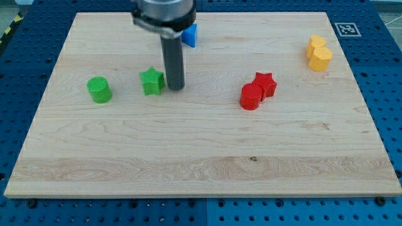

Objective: Move the green star closer to the green circle

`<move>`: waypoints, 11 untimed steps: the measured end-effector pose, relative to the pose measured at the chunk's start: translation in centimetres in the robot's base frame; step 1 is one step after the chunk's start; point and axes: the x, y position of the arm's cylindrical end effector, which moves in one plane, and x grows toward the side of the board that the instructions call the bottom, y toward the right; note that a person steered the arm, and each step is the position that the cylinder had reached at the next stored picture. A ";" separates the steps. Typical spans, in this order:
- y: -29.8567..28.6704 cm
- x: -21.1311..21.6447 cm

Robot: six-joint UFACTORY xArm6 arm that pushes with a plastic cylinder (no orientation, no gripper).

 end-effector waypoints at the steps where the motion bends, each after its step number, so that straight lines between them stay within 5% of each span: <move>1: -0.4 -2.1; 4: -1.2 2.8; 11: -6.7 4.8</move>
